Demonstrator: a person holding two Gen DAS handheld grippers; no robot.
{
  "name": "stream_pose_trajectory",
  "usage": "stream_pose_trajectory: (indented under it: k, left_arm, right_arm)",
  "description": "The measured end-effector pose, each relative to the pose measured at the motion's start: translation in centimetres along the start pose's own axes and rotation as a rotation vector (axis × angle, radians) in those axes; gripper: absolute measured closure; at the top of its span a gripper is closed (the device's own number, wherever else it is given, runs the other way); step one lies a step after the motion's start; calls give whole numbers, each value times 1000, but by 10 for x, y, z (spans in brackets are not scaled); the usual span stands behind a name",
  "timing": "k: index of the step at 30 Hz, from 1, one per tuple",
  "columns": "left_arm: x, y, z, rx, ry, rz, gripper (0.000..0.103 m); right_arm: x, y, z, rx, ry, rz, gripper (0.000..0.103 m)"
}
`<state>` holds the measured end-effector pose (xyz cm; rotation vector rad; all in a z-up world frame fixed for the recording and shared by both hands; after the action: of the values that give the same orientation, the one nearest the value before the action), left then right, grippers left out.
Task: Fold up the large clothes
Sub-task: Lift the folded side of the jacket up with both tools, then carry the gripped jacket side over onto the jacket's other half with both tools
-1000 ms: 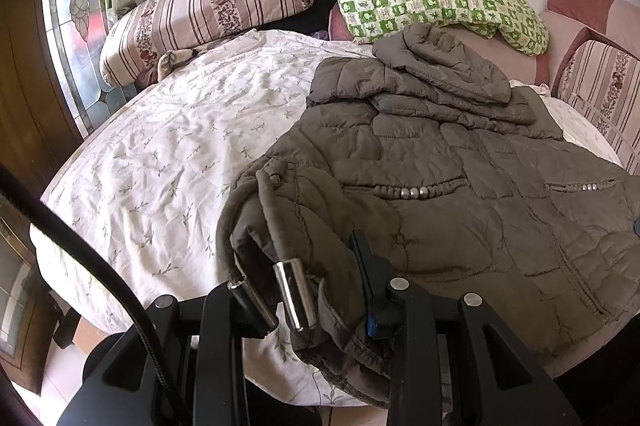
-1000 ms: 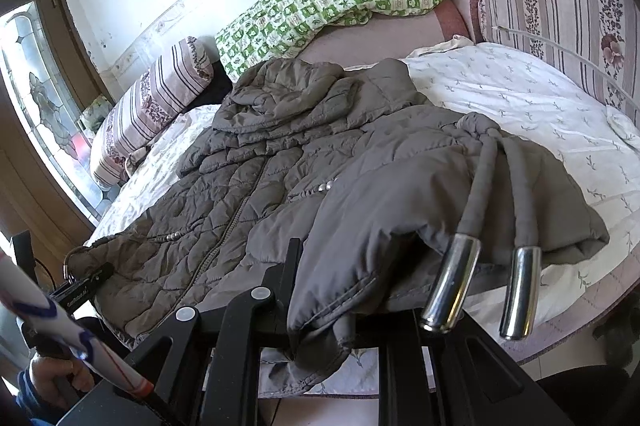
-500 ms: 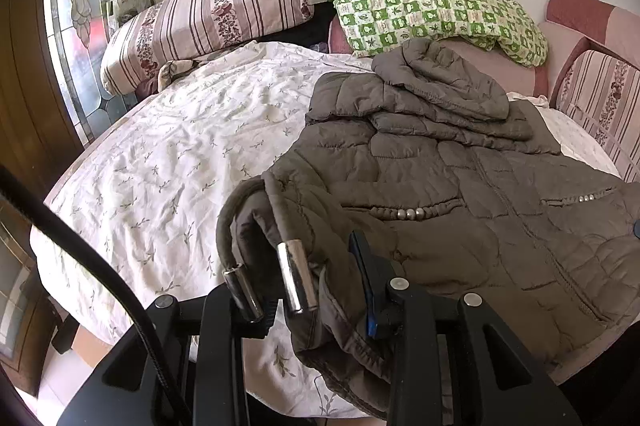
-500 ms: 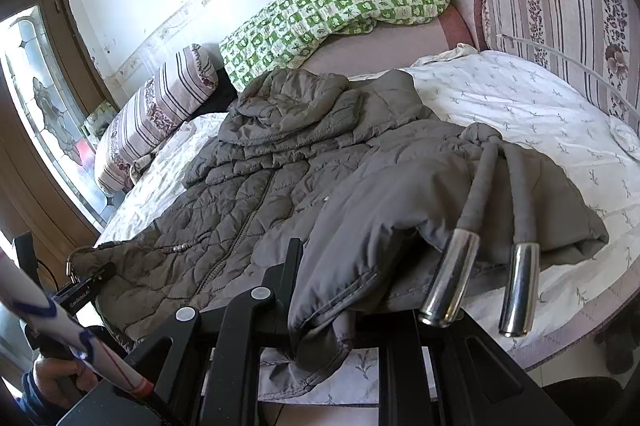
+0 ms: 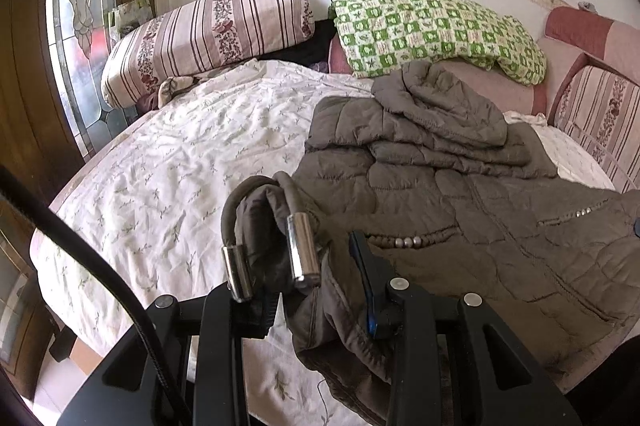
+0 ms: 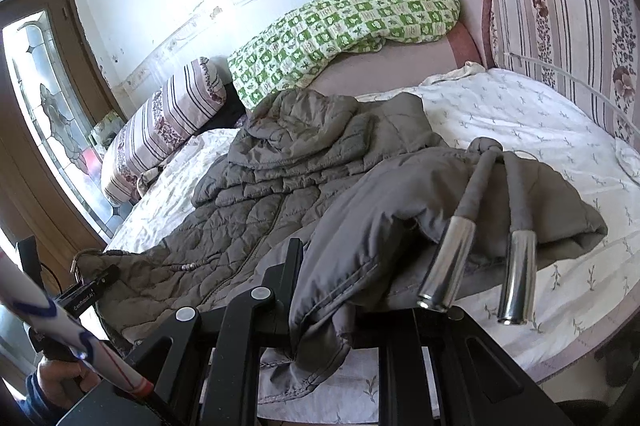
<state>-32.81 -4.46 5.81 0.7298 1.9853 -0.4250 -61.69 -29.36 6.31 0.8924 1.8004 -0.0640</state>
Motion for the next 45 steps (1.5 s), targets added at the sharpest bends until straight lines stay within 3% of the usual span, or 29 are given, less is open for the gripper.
stream_pose_trajectory:
  k: [19, 29, 35, 40, 45]
  left_arm:
    - [-73, 1, 6, 3, -109, -24, 72]
    - [-116, -4, 36, 5, -131, -37, 72]
    - [-168, -10, 82, 94, -85, -111, 67]
    - [-211, -12, 148, 253, 29, -200, 46]
    - [-245, 4, 209, 299, 82, -290, 33]
  right_arm:
    - [-64, 20, 5, -22, -94, -28, 85]
    - [-111, 33, 30, -23, -132, -22, 85]
    - [-167, 35, 77, -19, -120, 17, 85]
    - [-217, 32, 139, 5, -102, 33, 85]
    - [-249, 26, 213, 41, -53, 55, 85]
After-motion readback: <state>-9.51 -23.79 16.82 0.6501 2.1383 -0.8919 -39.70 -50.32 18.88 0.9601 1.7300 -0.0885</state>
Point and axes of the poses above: each gripper's, at about its wrist camera, not at the fingertips, and z roughly the way its jaws point, y to its left, x to its underside, the point moved 8 cm from there along z, roughly the way its jaws point, and after that the axes turned 7 degrees about -y, right-handed, at the moved point
